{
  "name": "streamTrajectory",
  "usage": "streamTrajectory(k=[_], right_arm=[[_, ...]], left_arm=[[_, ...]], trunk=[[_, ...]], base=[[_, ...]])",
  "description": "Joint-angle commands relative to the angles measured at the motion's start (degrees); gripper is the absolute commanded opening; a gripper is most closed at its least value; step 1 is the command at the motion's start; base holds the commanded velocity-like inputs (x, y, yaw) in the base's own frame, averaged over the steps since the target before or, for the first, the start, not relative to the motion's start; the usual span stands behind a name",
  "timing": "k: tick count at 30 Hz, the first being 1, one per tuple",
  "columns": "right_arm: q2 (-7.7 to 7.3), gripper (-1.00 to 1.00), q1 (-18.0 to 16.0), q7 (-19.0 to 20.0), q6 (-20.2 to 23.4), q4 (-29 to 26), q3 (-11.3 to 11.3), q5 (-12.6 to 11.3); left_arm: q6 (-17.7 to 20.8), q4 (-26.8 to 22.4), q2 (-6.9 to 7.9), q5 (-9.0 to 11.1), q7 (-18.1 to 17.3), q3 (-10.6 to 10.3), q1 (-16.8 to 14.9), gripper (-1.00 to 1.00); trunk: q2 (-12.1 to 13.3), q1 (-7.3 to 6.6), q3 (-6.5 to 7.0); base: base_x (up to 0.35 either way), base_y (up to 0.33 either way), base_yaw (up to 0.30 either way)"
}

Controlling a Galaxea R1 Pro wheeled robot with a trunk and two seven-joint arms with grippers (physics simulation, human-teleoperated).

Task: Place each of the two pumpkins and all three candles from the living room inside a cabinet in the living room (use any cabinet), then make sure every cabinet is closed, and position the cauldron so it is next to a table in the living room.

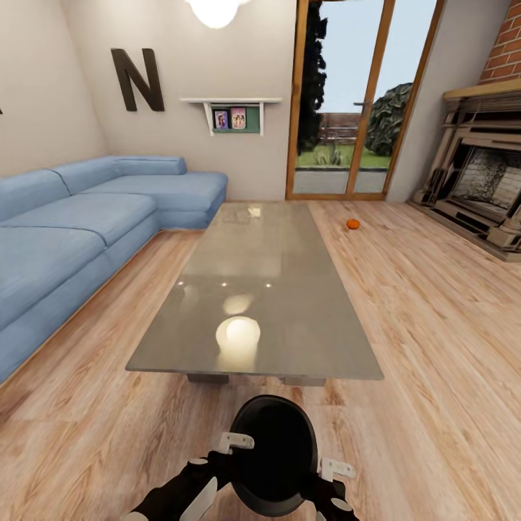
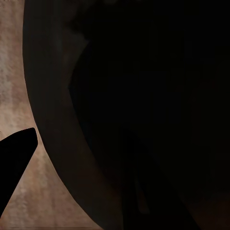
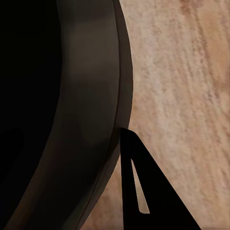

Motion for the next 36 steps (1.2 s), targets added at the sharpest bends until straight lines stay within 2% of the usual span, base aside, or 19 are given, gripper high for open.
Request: streamTrajectory(k=[1,13,14,28,36], right_arm=[[-0.01,-1.0,-0.1,0.1,-0.2,-0.5,0.4,-0.5],[-0.01,-1.0,0.0,0.1,-0.2,-0.5,0.4,-0.4],[-0.01,1.0,0.0,0.1,-0.2,-0.5,0.4,-0.4],[-0.01,1.0,0.0,0.1,-0.2,-0.5,0.4,-0.5],[-0.01,1.0,0.0,0.1,-0.2,-0.5,0.4,-0.5]], left_arm=[[0.2,-0.1,0.07,0.3,0.3,-0.2,0.0,-1.0],[0.1,-0.1,0.07,0.3,0.3,-0.2,0.0,-1.0],[0.1,-0.1,0.07,0.3,0.3,-0.2,0.0,1.0],[0.2,-0.1,0.07,0.3,0.3,-0.1,0.0,1.0],[0.6,-0.1,0.02,0.4,0.6,0.0,0.0,1.0]], trunk=[[0.0,-0.02,-0.05],[0.0,-0.02,-0.05],[0.0,-0.02,-0.05],[0.0,-0.02,-0.05],[0.1,-0.22,1.73]], base=[[0.0,0.0,0.0],[0.0,0.0,0.0],[0.0,0.0,0.0],[0.0,0.0,0.0],[0.0,0.0,0.0]])
